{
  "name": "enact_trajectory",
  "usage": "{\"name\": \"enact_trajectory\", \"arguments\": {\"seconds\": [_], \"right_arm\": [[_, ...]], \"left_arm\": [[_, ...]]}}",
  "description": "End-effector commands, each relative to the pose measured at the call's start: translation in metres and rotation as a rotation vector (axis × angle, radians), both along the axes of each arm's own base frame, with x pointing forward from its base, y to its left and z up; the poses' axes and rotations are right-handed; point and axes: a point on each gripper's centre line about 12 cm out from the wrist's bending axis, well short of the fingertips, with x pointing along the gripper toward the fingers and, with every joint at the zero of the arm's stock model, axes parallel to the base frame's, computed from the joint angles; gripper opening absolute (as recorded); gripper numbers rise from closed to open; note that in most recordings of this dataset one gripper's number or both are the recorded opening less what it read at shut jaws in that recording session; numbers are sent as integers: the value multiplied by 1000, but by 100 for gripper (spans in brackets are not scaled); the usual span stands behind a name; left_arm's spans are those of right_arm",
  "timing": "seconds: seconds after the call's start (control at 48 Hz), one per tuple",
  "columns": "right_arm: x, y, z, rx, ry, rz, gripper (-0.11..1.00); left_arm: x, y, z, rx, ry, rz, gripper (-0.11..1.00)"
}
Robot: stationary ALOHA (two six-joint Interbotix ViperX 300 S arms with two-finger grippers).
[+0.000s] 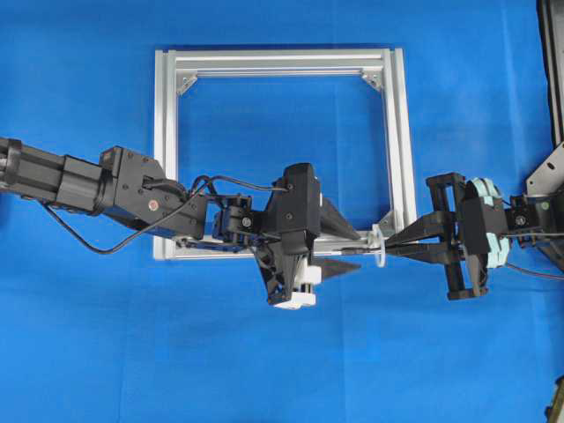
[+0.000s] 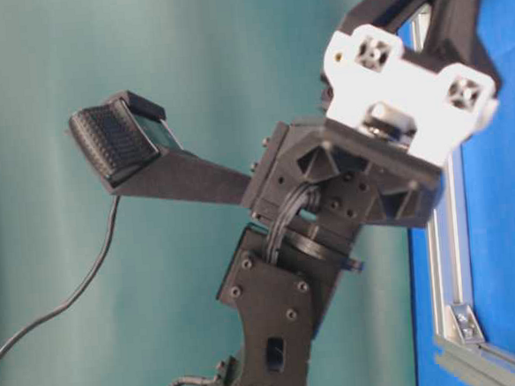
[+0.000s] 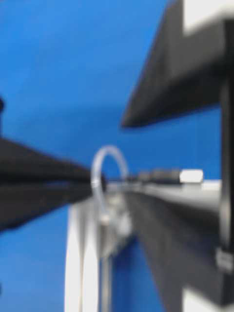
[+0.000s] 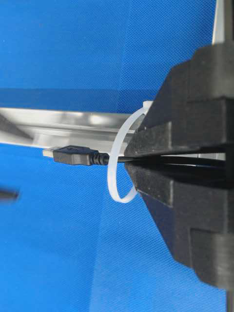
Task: Insert the wire through the string loop located on the right side.
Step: 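Close the left gripper on the USB plug protruding through the loop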
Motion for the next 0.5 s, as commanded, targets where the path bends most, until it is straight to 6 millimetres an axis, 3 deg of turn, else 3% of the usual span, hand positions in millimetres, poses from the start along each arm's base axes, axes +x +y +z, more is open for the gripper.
{"name": "enact_trajectory", "arguments": {"seconds": [0.0, 0.083, 0.146, 0.25, 0.479], "right_arm": [[6, 1, 7, 7, -31, -3, -3], [6, 1, 7, 7, -31, -3, -3], [6, 1, 7, 7, -31, -3, -3], [6, 1, 7, 7, -31, -1, -3], [5, 1, 6, 7, -26, -2, -3]], "left_arm": [[4, -3, 16, -3, -41, -6, 59], [4, -1, 16, -3, -40, -3, 81], [4, 0, 15, -2, -38, 0, 91], [5, 4, 13, -2, -35, 8, 89], [12, 2, -20, 5, 21, 4, 90]]}}
